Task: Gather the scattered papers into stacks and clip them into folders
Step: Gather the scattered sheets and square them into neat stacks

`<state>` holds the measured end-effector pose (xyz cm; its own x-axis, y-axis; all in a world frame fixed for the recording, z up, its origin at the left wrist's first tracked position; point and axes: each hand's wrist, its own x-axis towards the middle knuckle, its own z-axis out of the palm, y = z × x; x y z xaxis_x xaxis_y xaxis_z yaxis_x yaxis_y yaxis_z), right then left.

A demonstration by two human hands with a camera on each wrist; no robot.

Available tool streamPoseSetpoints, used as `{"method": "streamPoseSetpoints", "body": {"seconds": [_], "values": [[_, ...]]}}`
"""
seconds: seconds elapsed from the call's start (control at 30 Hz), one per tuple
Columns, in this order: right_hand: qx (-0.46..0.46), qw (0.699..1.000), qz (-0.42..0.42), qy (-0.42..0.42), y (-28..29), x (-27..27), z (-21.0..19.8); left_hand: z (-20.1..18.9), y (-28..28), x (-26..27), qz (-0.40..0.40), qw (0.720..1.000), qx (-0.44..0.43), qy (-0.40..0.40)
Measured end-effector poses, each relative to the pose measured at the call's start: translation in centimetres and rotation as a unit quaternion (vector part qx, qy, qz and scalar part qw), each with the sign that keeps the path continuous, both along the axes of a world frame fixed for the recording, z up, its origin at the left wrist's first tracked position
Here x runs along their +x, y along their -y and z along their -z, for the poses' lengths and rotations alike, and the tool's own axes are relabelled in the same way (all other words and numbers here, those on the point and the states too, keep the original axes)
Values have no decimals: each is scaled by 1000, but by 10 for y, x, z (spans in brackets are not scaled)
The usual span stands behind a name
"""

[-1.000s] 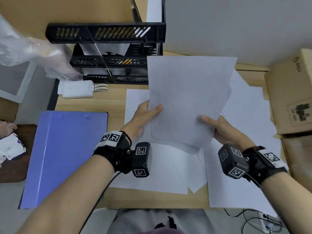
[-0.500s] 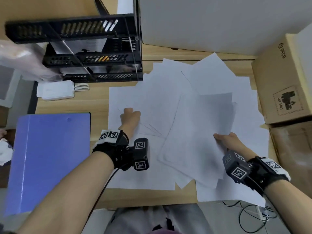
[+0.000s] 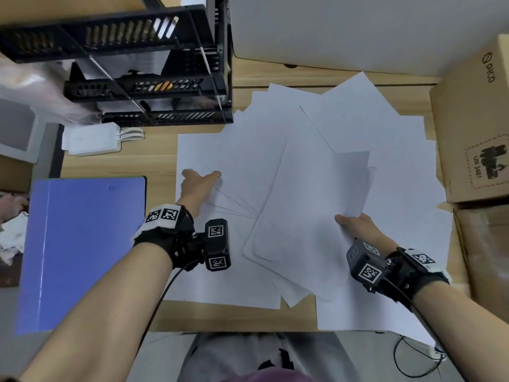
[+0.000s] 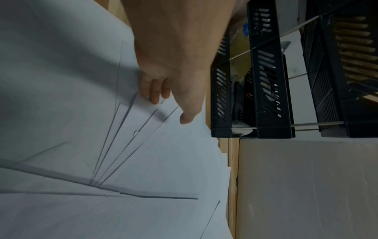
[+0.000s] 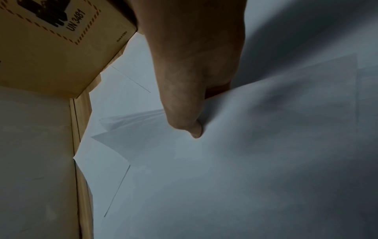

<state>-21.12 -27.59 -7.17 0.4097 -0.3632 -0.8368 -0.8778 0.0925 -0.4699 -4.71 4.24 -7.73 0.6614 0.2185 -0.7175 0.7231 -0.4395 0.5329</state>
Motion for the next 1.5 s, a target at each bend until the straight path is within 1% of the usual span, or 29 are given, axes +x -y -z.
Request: {"method": "streamPoseSetpoints", "body": {"seconds": [0.13, 0.23, 0.3, 0.33, 0.37, 0.43, 0.47, 0.53, 0.6, 0.67, 0.7, 0.77, 0.83, 0.93, 1.0, 1.13, 1.2, 1.27, 1.33, 1.4, 1.5], "values": [[12, 1000, -4, -14, 0, 0, 5, 1, 6, 4, -27, 998, -56, -22], [12, 1000, -1, -12, 2, 1, 9, 3, 14, 6, -104, 988, -111, -18], [10, 1000, -5, -18, 4, 0, 11, 3, 19, 5, -154, 980, -122, -13], [12, 1000, -6, -22, 5, -1, 12, 2, 22, 4, -157, 981, -114, -12], [15, 1000, -6, -23, 5, -1, 13, 1, 25, 2, -144, 985, -97, -13], [19, 1000, -5, -23, 6, -1, 13, -2, 27, -2, -89, 995, -43, -10], [18, 1000, -5, -22, 6, -1, 13, -3, 28, -4, -68, 997, -30, -9], [22, 1000, -5, -18, 6, 0, 14, -3, 31, -7, -21, 999, -22, 10], [29, 999, -4, -13, 6, 0, 13, -5, 36, -9, 51, 998, -1, 39], [33, 999, 0, -7, 7, -2, 13, -6, 42, -9, 88, 994, 1, 66], [36, 999, 2, -6, 7, -4, 12, -7, 45, -9, 92, 993, -1, 73], [42, 999, 8, -3, 6, -6, 12, -7, 49, -9, 75, 995, 10, 62], [47, 999, 12, -4, 6, -7, 13, -6, 49, -10, 66, 995, 56, 43], [45, 999, 12, -1, 6, -8, 12, -9, 50, -11, 87, 992, 76, 45], [45, 999, 11, -4, 7, -9, 12, -12, 50, -10, 85, 994, 59, 39], [38, 999, 22, -5, 6, -11, 12, -7, 50, -11, 48, 997, -43, 38], [35, 999, 18, -7, 7, -12, 12, -12, 54, -15, 51, 996, -43, 61], [32, 999, 12, -4, 7, -14, 9, -17, 55, -16, 49, 994, -17, 97], [25, 1000, 10, -5, 7, -14, 7, -23, 59, -17, 48, 991, -22, 124], [21, 1000, 14, -4, 5, -12, 5, -31, 64, -17, 66, 987, -27, 146], [13, 1000, 22, 3, 0, -8, -3, -51, 67, -12, 71, 975, -26, 207]]}}
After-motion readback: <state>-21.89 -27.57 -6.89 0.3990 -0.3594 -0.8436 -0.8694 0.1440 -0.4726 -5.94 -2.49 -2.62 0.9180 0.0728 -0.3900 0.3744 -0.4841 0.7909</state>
